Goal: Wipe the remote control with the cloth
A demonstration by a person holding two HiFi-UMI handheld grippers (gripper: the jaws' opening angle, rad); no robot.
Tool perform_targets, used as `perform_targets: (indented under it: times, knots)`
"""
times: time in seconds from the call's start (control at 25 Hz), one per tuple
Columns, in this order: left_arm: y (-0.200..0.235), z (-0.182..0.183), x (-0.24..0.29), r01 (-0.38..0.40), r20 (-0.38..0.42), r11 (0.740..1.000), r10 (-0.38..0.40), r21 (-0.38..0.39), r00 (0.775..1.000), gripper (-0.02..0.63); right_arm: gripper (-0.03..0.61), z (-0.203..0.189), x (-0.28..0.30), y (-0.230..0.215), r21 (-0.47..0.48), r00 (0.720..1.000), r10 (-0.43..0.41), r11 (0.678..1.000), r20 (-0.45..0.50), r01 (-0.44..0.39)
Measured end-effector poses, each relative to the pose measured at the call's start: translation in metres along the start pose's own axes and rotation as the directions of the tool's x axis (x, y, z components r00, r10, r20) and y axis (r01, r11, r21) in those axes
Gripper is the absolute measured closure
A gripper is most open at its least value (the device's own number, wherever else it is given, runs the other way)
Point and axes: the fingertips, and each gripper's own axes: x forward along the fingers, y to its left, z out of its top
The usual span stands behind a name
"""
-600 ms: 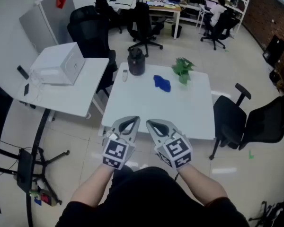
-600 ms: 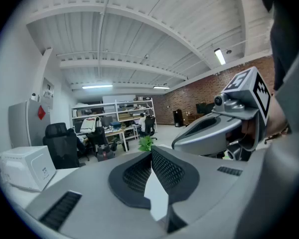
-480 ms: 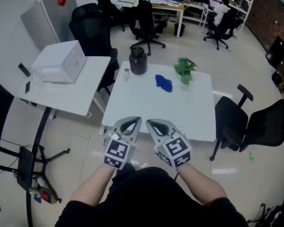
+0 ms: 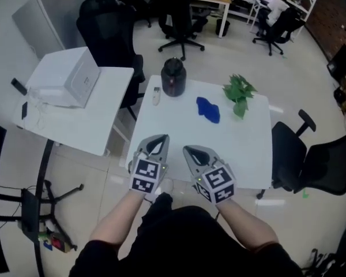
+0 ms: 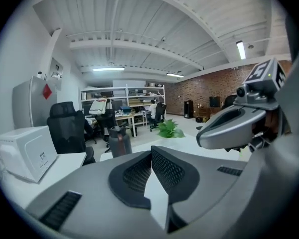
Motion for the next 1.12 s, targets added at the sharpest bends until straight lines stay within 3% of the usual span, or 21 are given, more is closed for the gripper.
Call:
perform_targets:
  times: [0.2, 0.4, 0.56, 0.76, 0.88, 1.12]
  knots:
    - [0.071, -0.017, 0.077, -0.019, -0.064, 1.0, 0.019, -0.009, 0.998, 0.605, 0.57, 0.006, 0.087, -0.054, 0.021, 0.997, -0.053, 0.998, -0.052, 0.054]
    - [0.132, -0.05, 0.144, -0.042, -0.159, 0.998, 0.033, -0.053, 0.987, 0.475, 0.57, 0.009, 0.155, -0.096, 0.068, 0.99, -0.106, 0.991, -0.088, 0.112]
    - [0.177, -0.09, 0.194, -0.091, -0.268, 0.99, 0.059, -0.108, 0.962, 0.417, 0.571, 0.006, 0.198, -0.12, 0.092, 0.981, -0.137, 0.984, -0.134, 0.15]
    - [0.205, -0.141, 0.244, -0.157, -0.382, 0.979, 0.095, -0.133, 0.919, 0.356, 0.569, -0.016, 0.235, -0.15, 0.117, 0.972, -0.162, 0.976, -0.173, 0.183]
    - [0.213, -0.162, 0.267, -0.171, -0.428, 0.976, 0.099, -0.133, 0.898, 0.356, 0.569, -0.03, 0.25, -0.164, 0.126, 0.965, -0.175, 0.971, -0.193, 0.202]
    - [0.215, -0.184, 0.298, -0.177, -0.469, 0.974, 0.093, -0.138, 0.878, 0.356, 0.57, -0.057, 0.267, -0.177, 0.145, 0.956, -0.178, 0.966, -0.233, 0.215]
